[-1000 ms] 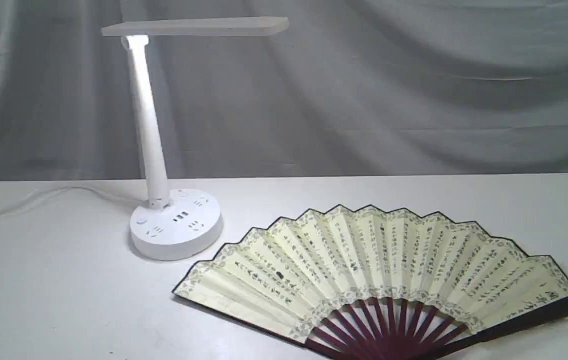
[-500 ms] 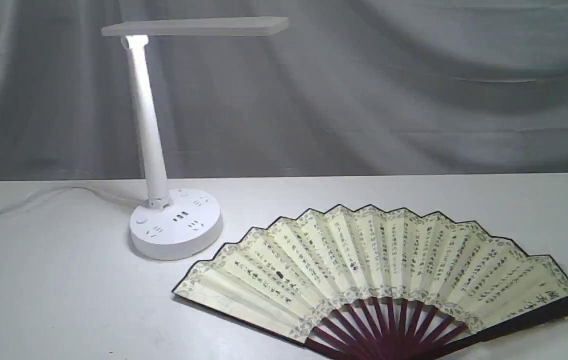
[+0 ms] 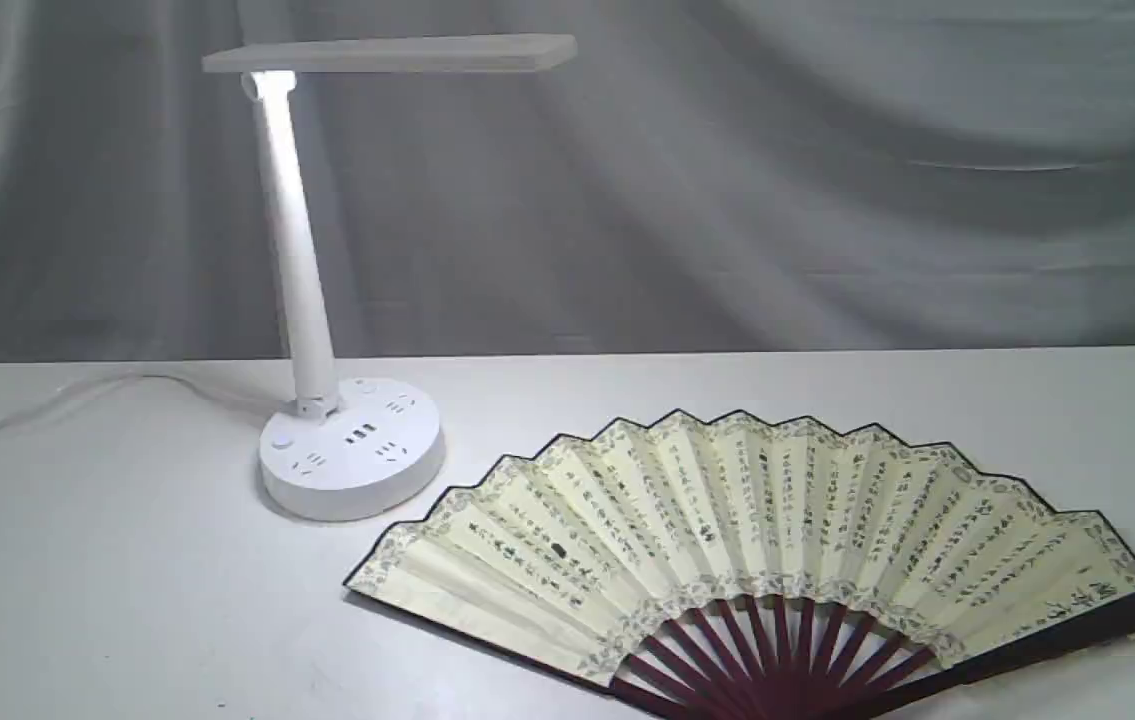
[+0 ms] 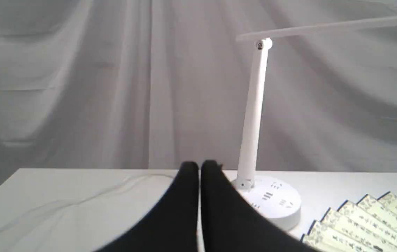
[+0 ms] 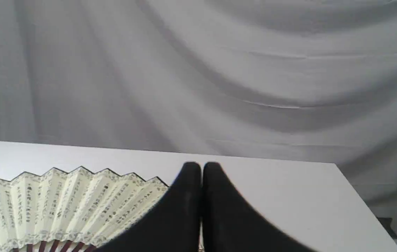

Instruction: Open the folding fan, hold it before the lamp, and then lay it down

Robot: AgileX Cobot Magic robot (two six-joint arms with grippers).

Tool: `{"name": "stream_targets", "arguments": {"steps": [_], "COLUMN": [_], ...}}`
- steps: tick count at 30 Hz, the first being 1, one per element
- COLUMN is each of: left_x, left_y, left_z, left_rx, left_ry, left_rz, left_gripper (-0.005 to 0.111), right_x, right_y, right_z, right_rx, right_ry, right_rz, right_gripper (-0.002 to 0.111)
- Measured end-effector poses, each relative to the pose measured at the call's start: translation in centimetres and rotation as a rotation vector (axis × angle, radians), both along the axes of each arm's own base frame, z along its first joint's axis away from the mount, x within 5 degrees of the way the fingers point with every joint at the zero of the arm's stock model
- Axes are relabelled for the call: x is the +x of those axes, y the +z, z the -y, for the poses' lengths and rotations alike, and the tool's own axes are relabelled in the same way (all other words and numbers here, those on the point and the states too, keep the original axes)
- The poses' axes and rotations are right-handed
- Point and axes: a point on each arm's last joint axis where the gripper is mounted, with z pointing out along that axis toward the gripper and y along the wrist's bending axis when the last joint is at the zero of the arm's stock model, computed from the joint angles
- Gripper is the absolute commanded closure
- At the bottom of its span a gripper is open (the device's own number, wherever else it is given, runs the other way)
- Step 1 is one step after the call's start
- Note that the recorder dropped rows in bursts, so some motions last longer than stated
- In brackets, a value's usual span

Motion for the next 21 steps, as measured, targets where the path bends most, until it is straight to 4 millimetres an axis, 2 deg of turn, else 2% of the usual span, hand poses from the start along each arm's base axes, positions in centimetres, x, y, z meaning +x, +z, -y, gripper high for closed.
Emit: {"name": "stream_targets", "arguments": {"steps": [5,13,21], "left_x": [1.2,2.0,2.1], "left_y": [-2.7,-6.6,-7.1], "left_z": [0.2,0.3,0.3], "left_rx": [0.002,0.008,0.005], "left_ry": [-0.015,-0.018,-0.019], "left_rz": [0.043,-0.046,-0.06], "left_gripper": [0.107,0.107,0.107], "right_x": [1.6,3.3,3.3], "right_y": [-3.1,-8.2,-9.5], "right_z": [0.3,0.5,0.5], "right_rx": [0.004,0.006,0.015], "right_ry": [0.003,0.007,0.006], "right_rz": [-0.004,0.013,-0.073], "right_gripper": [0.108,0.108,0.108]}}
